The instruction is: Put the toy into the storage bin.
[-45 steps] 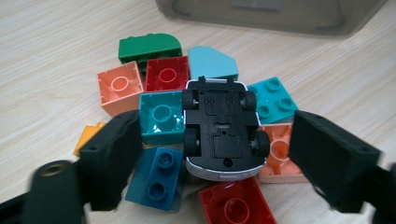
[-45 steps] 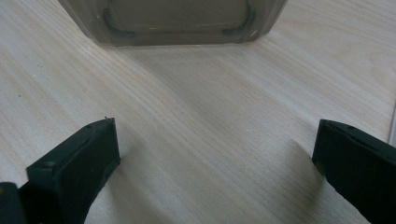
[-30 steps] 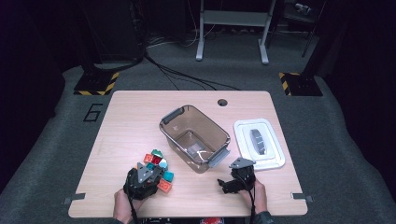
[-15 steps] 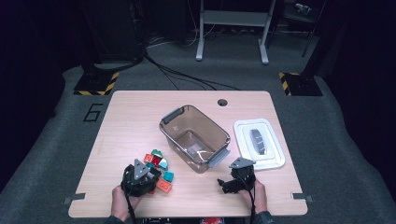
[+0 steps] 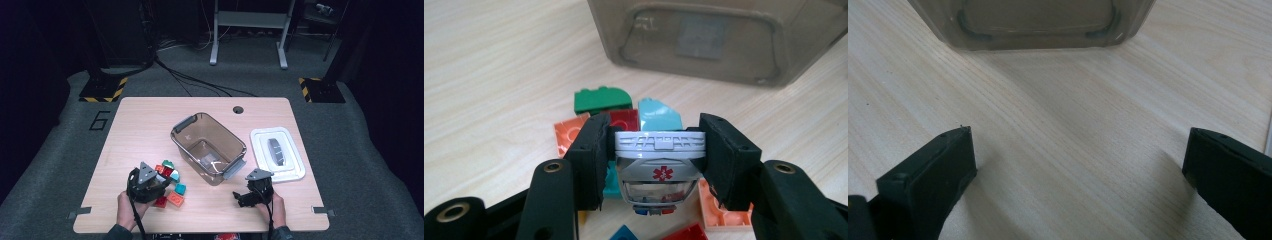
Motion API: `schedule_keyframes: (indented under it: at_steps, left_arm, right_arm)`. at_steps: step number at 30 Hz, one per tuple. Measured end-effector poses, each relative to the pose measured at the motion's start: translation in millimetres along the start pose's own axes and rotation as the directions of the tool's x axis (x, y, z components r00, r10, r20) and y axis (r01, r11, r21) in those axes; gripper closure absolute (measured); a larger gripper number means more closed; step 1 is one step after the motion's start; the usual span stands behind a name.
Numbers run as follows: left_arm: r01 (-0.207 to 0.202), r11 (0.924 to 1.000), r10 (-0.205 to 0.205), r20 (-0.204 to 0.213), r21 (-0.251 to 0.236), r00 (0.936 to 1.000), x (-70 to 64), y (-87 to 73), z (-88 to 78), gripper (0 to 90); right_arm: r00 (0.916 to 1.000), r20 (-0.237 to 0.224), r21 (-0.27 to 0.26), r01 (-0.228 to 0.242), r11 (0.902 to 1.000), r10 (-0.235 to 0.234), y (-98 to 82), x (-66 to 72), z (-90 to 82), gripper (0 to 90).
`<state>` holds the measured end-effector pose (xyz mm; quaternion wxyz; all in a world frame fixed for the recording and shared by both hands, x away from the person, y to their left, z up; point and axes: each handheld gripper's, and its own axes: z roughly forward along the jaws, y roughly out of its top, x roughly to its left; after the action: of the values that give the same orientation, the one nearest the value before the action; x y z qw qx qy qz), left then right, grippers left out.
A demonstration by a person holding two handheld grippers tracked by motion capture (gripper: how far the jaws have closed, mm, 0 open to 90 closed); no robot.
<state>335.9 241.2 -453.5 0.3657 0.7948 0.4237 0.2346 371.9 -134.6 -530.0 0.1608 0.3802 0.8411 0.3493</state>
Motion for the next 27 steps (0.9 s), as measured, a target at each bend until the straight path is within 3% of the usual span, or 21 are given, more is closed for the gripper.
schedule_keyframes:
  at_steps: [9,27]
  left_arm:
    - [-0.003,0.9999,0.003,0.019,-0.017,0.9998,6.2,19.9,-9.1,48.3]
    - [-0.041,0.9955,0.047,0.067,-0.086,0.9967,-1.2,75.6,-26.1,48.2]
  right_arm:
    - [1.0000,0.001,-0.001,-0.003,1.0000,0.003,0.0,0.2,0.1,0.0]
    - [1.0000,0.001,0.000,-0.003,1.0000,0.003,0.1,-0.1,0.2,0.0]
